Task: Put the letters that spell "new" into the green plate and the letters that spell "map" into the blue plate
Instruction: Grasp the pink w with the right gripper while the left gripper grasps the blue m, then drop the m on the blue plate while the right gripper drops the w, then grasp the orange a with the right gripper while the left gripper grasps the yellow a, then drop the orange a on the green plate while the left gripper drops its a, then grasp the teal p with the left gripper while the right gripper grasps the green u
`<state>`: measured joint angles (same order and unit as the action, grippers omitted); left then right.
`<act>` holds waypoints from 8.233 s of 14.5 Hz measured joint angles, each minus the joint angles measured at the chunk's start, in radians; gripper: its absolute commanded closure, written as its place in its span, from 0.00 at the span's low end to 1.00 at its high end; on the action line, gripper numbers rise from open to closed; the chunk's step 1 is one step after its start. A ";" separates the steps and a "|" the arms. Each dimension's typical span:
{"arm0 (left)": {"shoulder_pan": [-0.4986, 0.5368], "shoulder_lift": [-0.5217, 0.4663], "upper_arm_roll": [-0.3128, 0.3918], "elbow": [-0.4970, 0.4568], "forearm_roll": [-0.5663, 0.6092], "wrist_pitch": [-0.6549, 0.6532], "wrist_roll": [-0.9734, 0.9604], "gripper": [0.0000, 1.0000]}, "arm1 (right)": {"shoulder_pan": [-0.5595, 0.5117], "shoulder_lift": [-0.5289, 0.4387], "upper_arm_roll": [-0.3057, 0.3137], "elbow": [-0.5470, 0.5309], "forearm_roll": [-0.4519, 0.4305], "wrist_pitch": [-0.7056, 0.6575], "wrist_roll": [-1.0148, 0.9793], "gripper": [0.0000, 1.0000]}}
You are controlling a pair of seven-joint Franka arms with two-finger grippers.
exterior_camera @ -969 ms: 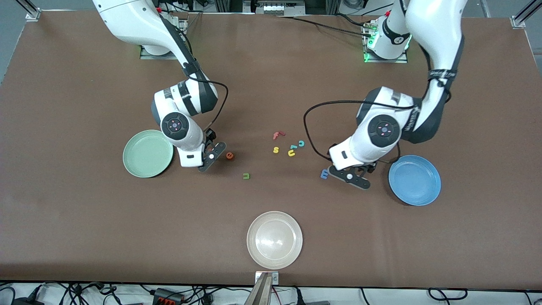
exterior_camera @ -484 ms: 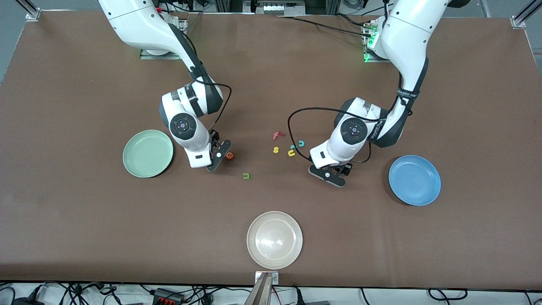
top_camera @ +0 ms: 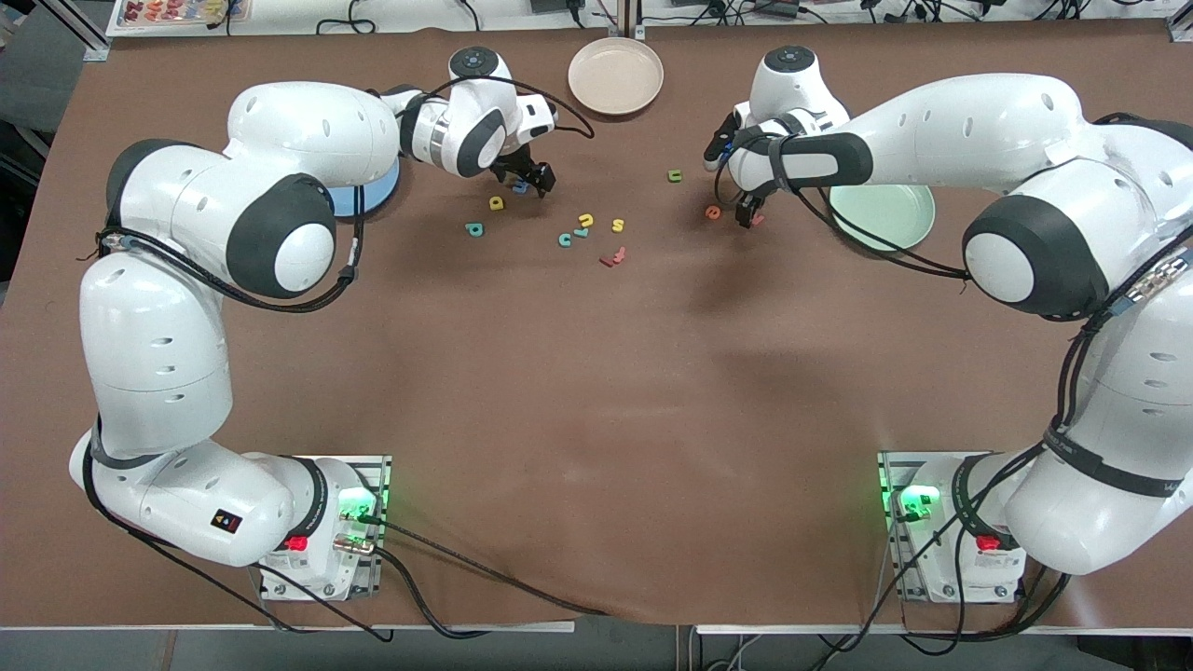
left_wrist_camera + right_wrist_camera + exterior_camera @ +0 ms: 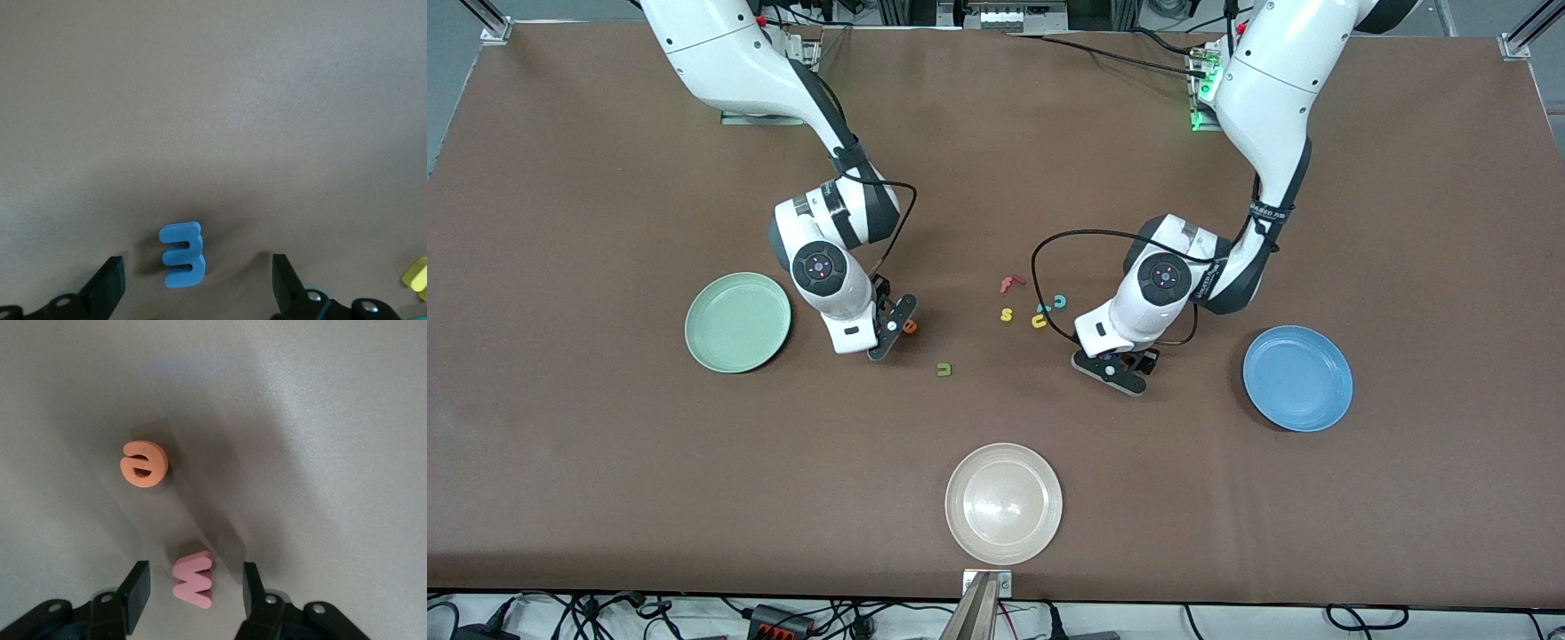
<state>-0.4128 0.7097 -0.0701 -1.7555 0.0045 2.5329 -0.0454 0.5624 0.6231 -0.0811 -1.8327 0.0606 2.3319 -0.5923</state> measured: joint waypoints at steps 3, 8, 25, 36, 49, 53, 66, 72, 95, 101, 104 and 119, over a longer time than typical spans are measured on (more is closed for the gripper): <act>-0.002 0.005 0.000 0.001 0.003 0.003 0.001 0.79 | 0.002 0.001 0.000 -0.001 0.000 -0.003 -0.002 0.49; -0.004 -0.003 0.000 0.005 0.005 0.003 0.008 0.97 | 0.003 0.002 0.000 -0.009 -0.001 -0.004 -0.006 0.51; 0.332 -0.179 0.047 0.006 0.124 -0.444 0.369 0.67 | -0.024 -0.063 -0.059 0.002 -0.003 -0.131 -0.062 0.92; 0.360 -0.166 -0.118 0.011 0.129 -0.433 0.216 0.00 | -0.106 -0.114 -0.228 -0.060 -0.003 -0.232 -0.066 0.81; 0.253 -0.088 -0.234 -0.003 0.130 -0.336 -0.615 0.00 | -0.046 -0.116 -0.125 0.034 0.123 -0.164 0.027 0.01; 0.273 -0.052 -0.232 -0.010 0.130 -0.259 -0.617 0.32 | 0.039 -0.062 -0.116 0.054 0.172 -0.113 0.115 0.14; 0.281 -0.024 -0.231 -0.043 0.134 -0.171 -0.518 0.90 | 0.185 0.080 -0.115 0.152 0.173 -0.027 0.218 0.37; 0.283 -0.055 -0.230 -0.035 0.134 -0.247 -0.498 0.95 | 0.199 0.103 -0.124 0.151 0.155 -0.015 0.226 0.38; 0.626 -0.135 -0.368 -0.018 0.368 -0.458 0.031 0.00 | 0.198 -0.020 -0.512 0.075 0.133 -0.435 0.255 0.88; 0.605 -0.138 -0.545 -0.089 0.368 -0.465 0.175 0.00 | 0.204 -0.016 -0.506 -0.118 0.135 -0.196 0.275 0.87; 0.587 -0.137 -0.586 -0.140 0.475 -0.465 0.219 0.00 | 0.204 -0.024 -0.506 -0.125 0.155 -0.200 0.278 0.69; 0.619 -0.051 -0.585 -0.234 0.650 -0.259 0.588 0.34 | 0.230 0.042 -0.400 0.245 0.381 -0.190 0.293 0.23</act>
<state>0.2065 0.6589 -0.6547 -1.9895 0.6548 2.2739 0.5423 0.7922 0.6649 -0.4809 -1.5873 0.4421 2.1416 -0.2992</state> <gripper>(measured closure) 0.339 0.119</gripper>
